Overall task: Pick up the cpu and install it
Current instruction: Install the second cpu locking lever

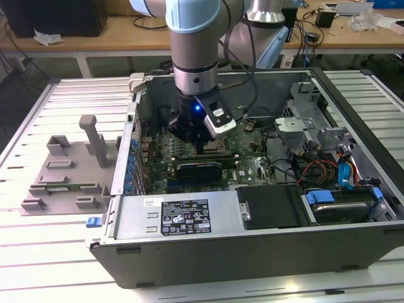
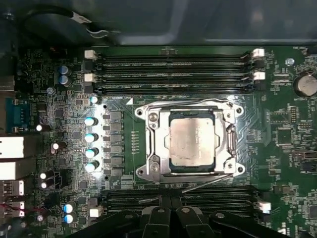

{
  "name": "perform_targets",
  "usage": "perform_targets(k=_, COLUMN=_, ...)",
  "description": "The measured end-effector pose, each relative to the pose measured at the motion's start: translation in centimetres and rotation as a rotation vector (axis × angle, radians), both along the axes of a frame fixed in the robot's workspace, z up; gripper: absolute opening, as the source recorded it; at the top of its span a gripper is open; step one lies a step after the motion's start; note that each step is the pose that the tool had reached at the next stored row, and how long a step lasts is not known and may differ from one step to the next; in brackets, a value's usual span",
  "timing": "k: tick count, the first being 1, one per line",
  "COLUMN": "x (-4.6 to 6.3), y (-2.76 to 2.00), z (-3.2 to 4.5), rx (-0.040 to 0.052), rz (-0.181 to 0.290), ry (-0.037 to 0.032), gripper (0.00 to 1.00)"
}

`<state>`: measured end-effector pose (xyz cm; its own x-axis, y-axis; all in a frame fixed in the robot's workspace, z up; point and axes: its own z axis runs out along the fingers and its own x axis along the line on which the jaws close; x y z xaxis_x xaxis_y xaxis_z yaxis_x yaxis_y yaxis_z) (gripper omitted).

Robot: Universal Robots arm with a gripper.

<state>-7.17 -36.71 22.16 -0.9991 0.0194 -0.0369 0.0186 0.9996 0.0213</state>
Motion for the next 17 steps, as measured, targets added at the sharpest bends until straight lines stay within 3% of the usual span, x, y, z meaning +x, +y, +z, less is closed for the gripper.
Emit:
perform_targets(k=5, x=-0.7, y=-0.37, z=-0.55, rx=0.0031, rz=0.0, ry=0.0, gripper=0.11)
perform_targets(k=6, x=-0.9, y=-0.39, z=-0.67, rx=0.018, rz=0.001, ry=0.0001, gripper=0.11)
perform_targets(k=7, x=-1.2, y=-0.46, z=-0.79, rx=0.0446, rz=0.001, ry=0.0, gripper=0.11)
perform_targets(k=8, x=-1.5, y=-0.58, z=-0.91, rx=0.0577, rz=0.001, ry=0.0, gripper=0.11)
perform_targets(k=9, x=-1.5, y=-0.72, z=-1.0, rx=0.0627, rz=0.002, ry=0.0, gripper=0.11)
perform_targets(k=12, x=-1.5, y=-0.8, z=-1.07, rx=0.0661, rz=0.001, ry=0.0, gripper=0.11)
perform_targets(k=13, x=-1.5, y=-0.85, z=-1.06, rx=0.0725, rz=0.002, ry=0.0001, gripper=0.11)
perform_targets(k=14, x=-1.5, y=-1.04, z=-1.07, rx=0.0996, rz=0.001, ry=0.0, gripper=0.11)
perform_targets(k=16, x=-1.5, y=-1.69, z=-1.09, rx=0.1291, rz=0.001, ry=-0.0001, gripper=0.11)
perform_targets(k=17, x=-1.5, y=-1.92, z=-1.11, rx=0.1351, rz=0.002, ry=-0.0001, gripper=0.11)
